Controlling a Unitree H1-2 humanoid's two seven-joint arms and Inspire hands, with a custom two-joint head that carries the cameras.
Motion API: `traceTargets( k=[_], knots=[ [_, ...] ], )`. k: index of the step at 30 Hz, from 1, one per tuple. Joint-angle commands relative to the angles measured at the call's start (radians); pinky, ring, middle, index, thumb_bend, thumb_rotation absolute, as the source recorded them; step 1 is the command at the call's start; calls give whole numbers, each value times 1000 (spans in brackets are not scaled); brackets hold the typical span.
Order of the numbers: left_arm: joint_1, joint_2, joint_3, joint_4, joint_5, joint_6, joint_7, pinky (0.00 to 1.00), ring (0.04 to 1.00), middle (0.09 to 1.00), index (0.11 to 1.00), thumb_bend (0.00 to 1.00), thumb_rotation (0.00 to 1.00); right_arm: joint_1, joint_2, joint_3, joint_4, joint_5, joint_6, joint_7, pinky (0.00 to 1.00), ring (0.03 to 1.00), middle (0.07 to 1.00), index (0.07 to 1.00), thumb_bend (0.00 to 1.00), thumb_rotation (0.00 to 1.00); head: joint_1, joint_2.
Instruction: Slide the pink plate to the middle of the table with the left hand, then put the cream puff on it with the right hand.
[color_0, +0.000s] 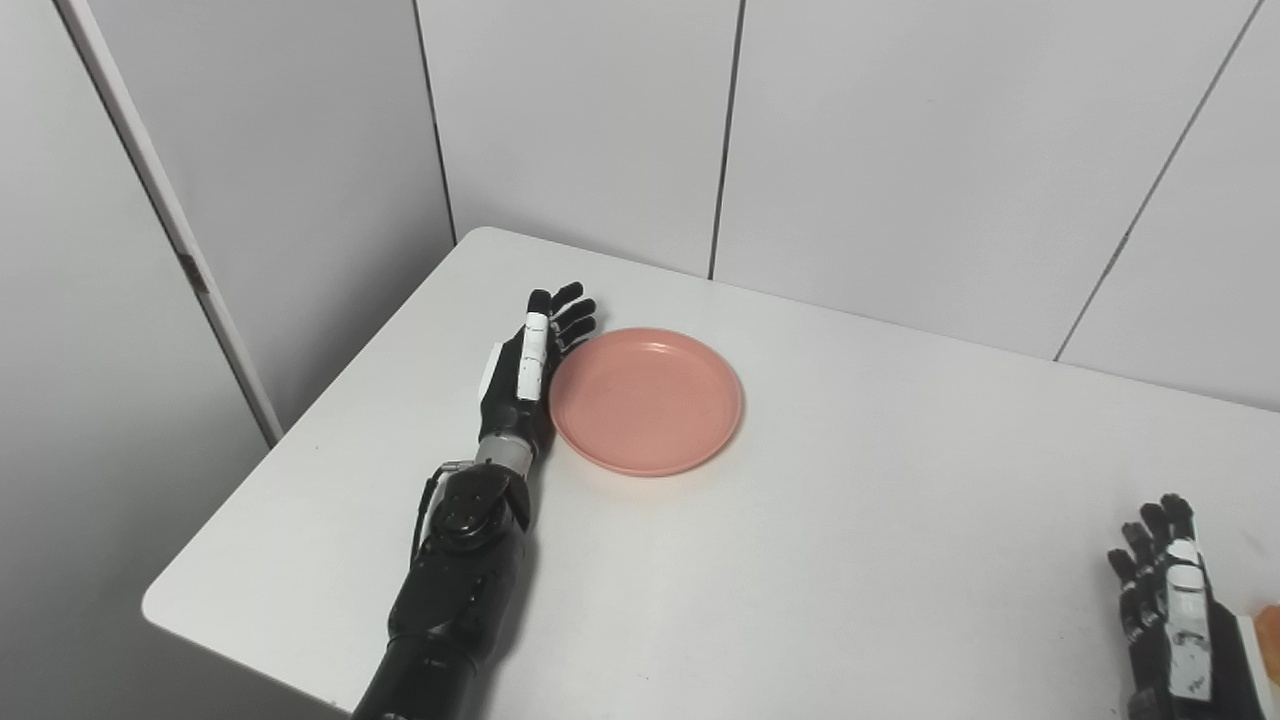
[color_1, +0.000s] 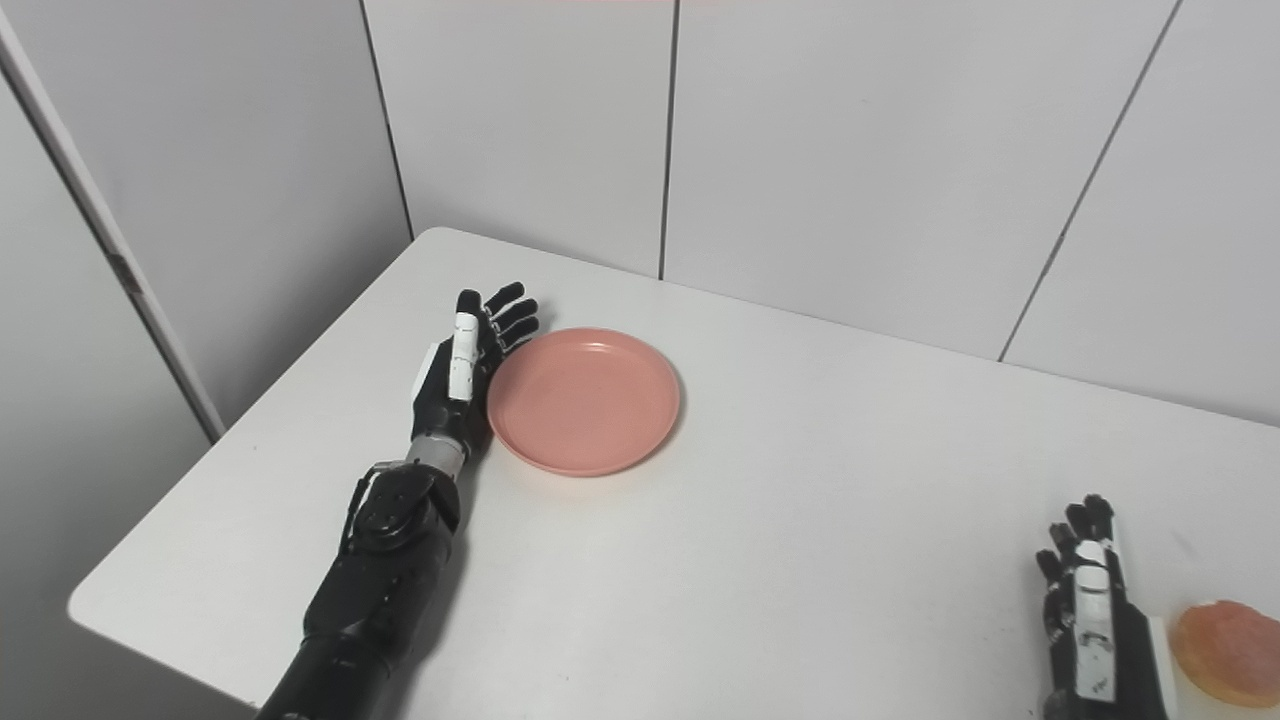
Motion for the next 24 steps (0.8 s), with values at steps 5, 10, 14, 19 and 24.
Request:
traceTargets(
  k=[5,10,14,19,24],
  knots=[
    [10,-23,-27,-63,8,32,-19,819,839,821,795,891,983,15,31,-13,120,36,-121,27,1000,1000,1000,1000,464,818,-47,17],
    [26,-34,-57,-100,21,69,-27,805,846,828,803,886,995,16,18,17,126,-52,-165,10,1000,1000,1000,1000,518,912,-119,43],
    [34,-33,-76,-100,29,71,-52,811,846,828,805,893,996,12,27,24,121,-67,-151,4,1000,1000,1000,1000,532,927,-190,65],
    [57,-35,-104,-140,32,110,-77,816,854,832,804,871,988,16,61,33,93,-83,-130,-26,1000,1000,1000,1000,498,899,-300,92],
    [76,-26,-117,-184,15,151,-113,842,855,835,809,850,991,9,86,57,76,-129,-107,-59,1000,1000,1000,1000,503,894,-406,115]
  ],
)
